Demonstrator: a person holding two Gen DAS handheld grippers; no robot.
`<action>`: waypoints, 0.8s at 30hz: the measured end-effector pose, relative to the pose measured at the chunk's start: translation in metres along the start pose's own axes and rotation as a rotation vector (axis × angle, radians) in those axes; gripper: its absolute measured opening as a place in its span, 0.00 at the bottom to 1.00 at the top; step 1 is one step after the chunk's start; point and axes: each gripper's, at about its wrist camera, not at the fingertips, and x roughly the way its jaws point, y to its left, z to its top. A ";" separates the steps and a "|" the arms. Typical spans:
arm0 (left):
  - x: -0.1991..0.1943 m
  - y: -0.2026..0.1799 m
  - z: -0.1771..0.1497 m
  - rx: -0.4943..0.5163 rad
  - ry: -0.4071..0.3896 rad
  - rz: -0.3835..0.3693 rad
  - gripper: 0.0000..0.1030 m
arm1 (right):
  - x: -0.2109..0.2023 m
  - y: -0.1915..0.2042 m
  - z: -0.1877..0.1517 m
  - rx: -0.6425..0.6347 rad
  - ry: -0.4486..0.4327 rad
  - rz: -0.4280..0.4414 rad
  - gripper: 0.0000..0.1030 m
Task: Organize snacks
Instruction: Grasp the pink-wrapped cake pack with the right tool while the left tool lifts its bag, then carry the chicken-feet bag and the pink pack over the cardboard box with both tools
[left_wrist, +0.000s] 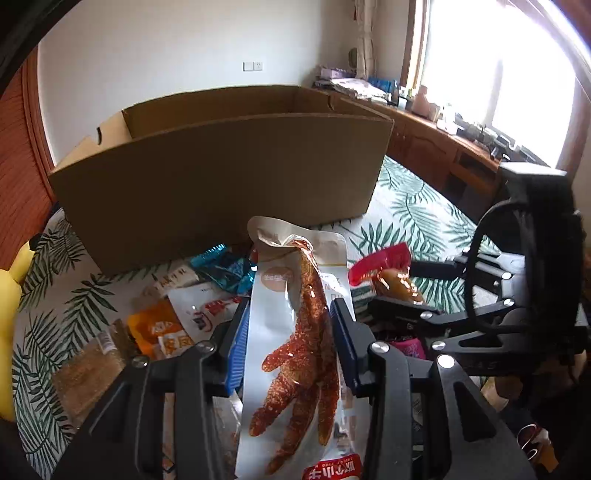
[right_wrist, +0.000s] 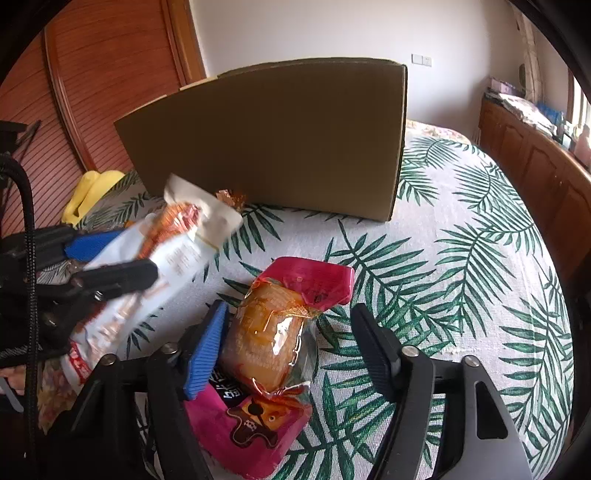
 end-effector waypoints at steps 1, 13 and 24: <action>-0.001 0.001 0.000 -0.004 -0.005 -0.001 0.40 | 0.002 0.000 0.001 0.003 0.007 0.010 0.65; -0.022 0.013 0.003 -0.030 -0.058 -0.012 0.40 | 0.014 0.005 0.016 -0.020 0.074 0.030 0.43; -0.044 0.023 0.002 -0.051 -0.097 -0.009 0.40 | -0.001 0.000 0.015 -0.005 0.031 0.050 0.40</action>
